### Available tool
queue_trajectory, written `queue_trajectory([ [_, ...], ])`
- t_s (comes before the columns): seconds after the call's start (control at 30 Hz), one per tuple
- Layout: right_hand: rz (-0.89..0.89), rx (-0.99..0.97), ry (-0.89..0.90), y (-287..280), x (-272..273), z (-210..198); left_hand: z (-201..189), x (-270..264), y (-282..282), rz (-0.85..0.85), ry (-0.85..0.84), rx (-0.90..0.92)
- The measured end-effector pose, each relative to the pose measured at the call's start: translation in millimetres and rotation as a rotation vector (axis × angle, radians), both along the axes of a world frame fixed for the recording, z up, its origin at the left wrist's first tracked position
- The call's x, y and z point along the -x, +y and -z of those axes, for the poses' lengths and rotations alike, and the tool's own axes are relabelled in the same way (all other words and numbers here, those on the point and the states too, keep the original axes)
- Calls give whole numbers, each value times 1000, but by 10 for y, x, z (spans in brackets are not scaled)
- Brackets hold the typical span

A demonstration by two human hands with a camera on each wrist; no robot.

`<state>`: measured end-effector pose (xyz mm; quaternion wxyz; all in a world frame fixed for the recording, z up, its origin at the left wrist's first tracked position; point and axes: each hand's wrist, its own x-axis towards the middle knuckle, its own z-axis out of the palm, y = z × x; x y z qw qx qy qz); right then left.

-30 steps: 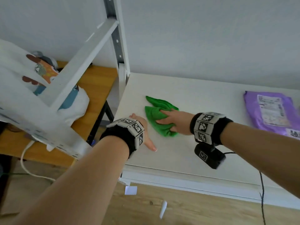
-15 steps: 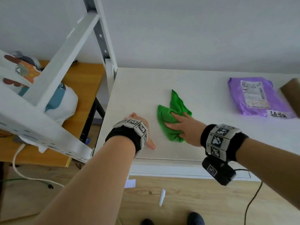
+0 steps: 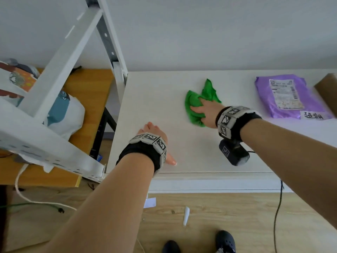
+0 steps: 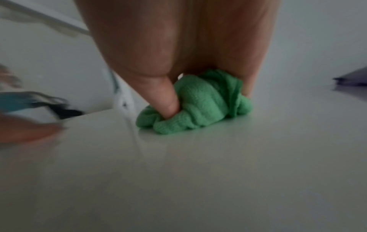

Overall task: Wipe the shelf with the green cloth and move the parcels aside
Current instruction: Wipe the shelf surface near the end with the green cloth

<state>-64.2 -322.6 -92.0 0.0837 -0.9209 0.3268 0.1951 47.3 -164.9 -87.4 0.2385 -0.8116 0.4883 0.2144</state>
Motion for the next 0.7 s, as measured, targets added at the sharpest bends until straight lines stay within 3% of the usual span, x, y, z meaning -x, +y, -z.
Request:
queue_trajectory([
  [0.17,-249,-45,-100,845,426,21,19,-8,61,-39,43,70],
  [0.27,-275,-149,-120,861,824,52,32,17,137,-82,70,108],
  [0.47,178,65,30,218,964,75,-1,172,240,-4,139,154],
  [0.53,229,85,43,283,814,124,7,256,245,-16,173,166],
  [0.7,-113,12,-71,1006,834,195,21,480,191,-37,177,235],
])
